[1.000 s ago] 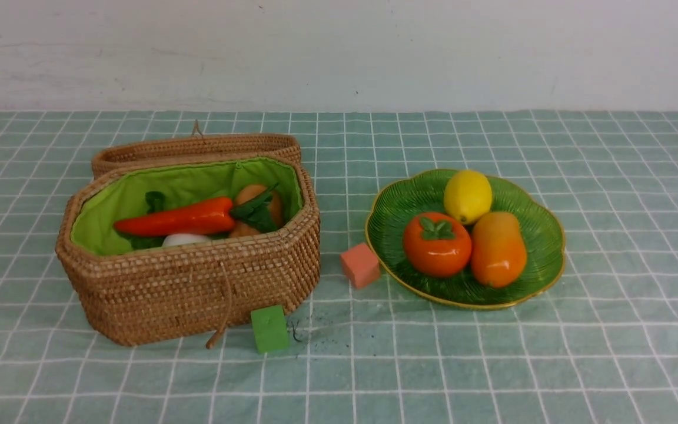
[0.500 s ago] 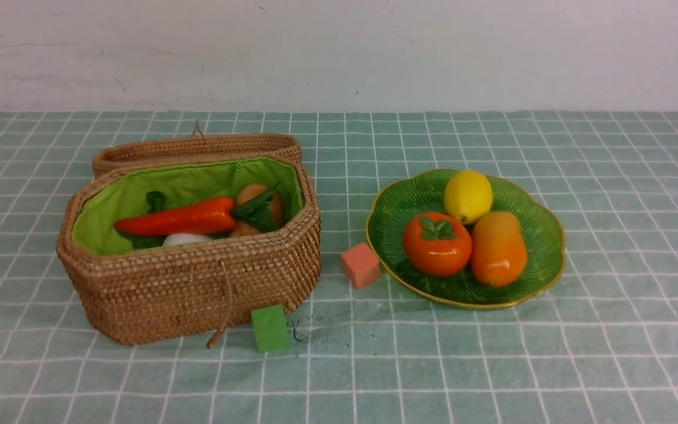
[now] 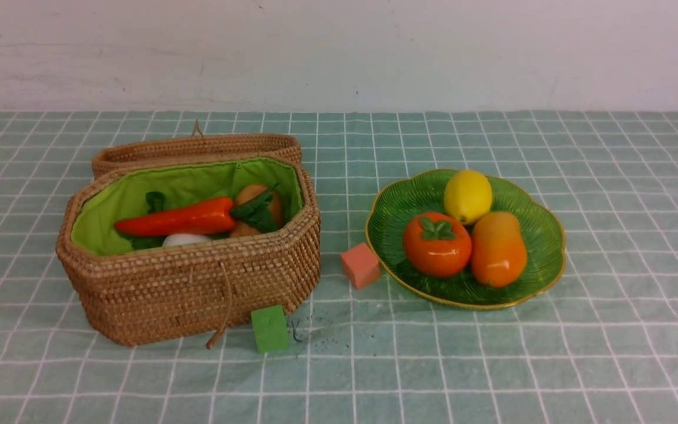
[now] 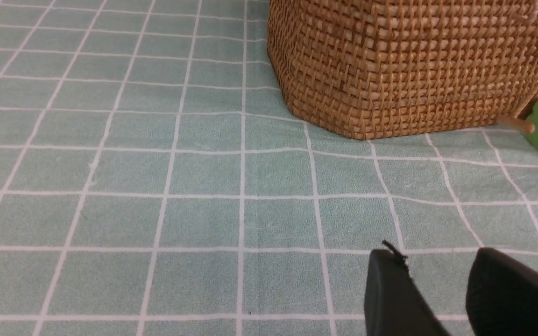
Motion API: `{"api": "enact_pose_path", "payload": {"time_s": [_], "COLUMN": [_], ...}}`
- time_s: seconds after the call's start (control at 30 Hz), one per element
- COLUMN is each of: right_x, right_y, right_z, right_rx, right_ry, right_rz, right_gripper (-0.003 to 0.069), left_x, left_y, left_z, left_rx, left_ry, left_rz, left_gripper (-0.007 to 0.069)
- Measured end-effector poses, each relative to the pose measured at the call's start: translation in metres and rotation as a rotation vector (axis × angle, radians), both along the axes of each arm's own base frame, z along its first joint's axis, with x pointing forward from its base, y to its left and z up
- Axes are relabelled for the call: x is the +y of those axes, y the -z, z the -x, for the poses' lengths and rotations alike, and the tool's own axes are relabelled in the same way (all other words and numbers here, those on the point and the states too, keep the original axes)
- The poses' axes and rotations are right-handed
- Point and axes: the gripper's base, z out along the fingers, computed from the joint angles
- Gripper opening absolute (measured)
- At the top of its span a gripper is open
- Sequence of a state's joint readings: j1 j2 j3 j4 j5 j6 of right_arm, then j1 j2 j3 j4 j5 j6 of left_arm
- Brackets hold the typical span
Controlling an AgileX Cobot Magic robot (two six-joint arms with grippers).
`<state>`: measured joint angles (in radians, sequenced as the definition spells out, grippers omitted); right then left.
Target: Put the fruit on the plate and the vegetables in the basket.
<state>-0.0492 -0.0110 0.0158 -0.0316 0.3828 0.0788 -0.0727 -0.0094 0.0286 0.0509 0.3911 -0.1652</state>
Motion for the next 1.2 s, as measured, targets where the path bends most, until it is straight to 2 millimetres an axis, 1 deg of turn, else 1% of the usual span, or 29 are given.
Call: {"api": "enact_pose_path", "payload": {"time_s": [1.2], "right_x": [0.0], "right_y": [0.0], "right_z": [0.0], "right_rx": [0.0], "right_ry": [0.0], "right_rz": [0.0], "right_gripper": [0.0075], "left_x": [0.0], "left_y": [0.0003], "left_z": [0.0], "left_rx": [0.0], "left_ry": [0.0], "left_rz": [0.0], "left_gripper": [0.0239]}}
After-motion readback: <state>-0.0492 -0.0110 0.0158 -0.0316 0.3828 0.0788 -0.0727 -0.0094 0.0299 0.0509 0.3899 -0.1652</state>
